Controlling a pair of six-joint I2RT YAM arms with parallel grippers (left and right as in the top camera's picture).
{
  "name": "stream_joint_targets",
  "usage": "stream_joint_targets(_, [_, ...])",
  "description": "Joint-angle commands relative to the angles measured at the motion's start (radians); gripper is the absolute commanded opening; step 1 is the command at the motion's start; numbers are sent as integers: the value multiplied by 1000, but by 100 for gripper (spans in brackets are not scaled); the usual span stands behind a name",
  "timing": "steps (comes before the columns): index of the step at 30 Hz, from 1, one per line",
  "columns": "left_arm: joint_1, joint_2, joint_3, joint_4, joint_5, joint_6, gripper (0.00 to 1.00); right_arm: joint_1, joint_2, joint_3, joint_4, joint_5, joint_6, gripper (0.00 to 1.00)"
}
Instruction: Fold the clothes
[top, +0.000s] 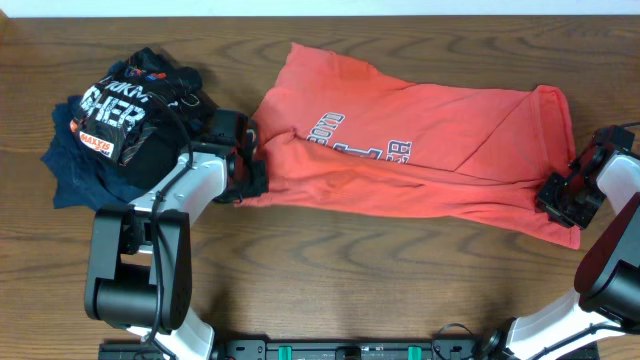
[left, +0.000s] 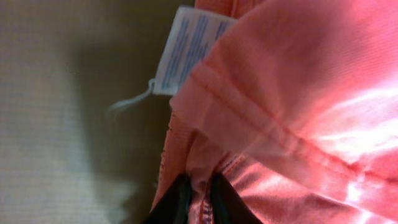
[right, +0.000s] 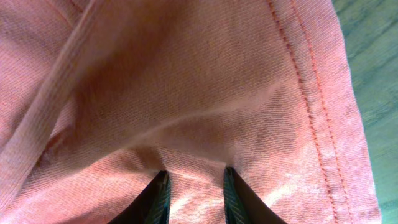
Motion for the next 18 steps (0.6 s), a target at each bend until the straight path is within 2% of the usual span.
stream_joint_targets(1, [3,53,-35,-127,-108,-18,13,-19,55,-51,-8,79,19,28])
stream_joint_targets(5, [3,53,-37,-282,-110,-48,11,-23,55,-51,-30,151,49,28])
stream_joint_targets(10, [2,51,-37,-441,-106,-66,10,-26,55,-51,-40,153,49,28])
stream_joint_targets(18, [2,-48,-37,-512,-107,-66,9,-26,24,-51,-64,149,49,27])
